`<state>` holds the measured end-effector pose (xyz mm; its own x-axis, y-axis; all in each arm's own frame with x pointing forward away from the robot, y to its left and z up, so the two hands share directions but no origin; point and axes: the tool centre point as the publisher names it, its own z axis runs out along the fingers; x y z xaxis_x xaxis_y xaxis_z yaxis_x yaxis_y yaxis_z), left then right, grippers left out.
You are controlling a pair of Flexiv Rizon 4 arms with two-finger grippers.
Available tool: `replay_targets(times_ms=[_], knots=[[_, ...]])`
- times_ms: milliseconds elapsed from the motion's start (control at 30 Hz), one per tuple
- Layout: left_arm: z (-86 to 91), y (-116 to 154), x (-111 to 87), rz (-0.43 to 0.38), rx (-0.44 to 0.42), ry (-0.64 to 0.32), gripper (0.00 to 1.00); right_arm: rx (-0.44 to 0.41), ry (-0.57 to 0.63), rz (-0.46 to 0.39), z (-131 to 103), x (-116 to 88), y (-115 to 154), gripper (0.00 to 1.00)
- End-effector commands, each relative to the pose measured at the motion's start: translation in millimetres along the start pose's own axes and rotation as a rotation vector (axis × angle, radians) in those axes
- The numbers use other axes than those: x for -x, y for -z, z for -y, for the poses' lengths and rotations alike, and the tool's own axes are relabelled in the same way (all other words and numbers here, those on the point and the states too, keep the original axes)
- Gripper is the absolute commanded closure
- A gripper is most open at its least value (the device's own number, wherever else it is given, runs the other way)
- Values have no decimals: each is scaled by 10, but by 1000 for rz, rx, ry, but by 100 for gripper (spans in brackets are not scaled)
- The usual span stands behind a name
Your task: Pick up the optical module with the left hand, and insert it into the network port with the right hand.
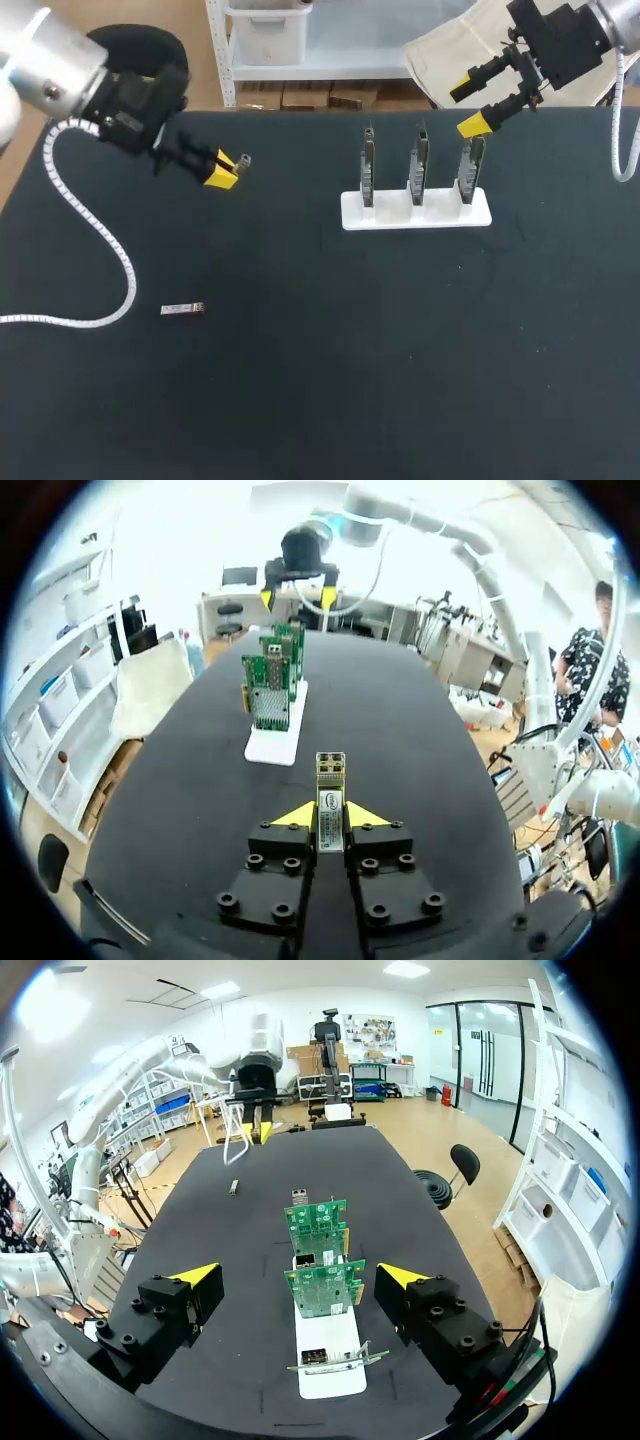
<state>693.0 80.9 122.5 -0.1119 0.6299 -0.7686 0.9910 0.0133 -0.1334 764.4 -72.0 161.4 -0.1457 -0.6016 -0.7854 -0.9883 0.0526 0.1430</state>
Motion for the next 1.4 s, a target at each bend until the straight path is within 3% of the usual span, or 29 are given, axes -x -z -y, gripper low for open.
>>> replay_targets(times_ms=[33, 333, 600, 833, 1000, 1200, 1400], knots=[[28, -7, -66, 179, 8, -3, 100, -4, 0, 0, -16, -1, 0, 0], [28, -7, -66, 179, 8, -3, 100, -4, 0, 0, -16, -1, 0, 0], [-379, -72, 769, 228, 25, -220, 100, -4, 0, 0, -16, -1, 0, 0], [-561, -139, 1340, 263, 38, -356, 100, -4, 0, 0, -16, -1, 0, 0], [-651, -269, 1549, 366, 54, -320, 100, -4, 0, 0, -16, -1, 0, 0], [-571, -297, 1663, 483, 177, -263, 100, -4, 0, 0, -16, -1, 0, 0], [-551, -525, 1866, 497, 121, -273, 100, -4, 0, 0, -16, -1, 0, 0]])
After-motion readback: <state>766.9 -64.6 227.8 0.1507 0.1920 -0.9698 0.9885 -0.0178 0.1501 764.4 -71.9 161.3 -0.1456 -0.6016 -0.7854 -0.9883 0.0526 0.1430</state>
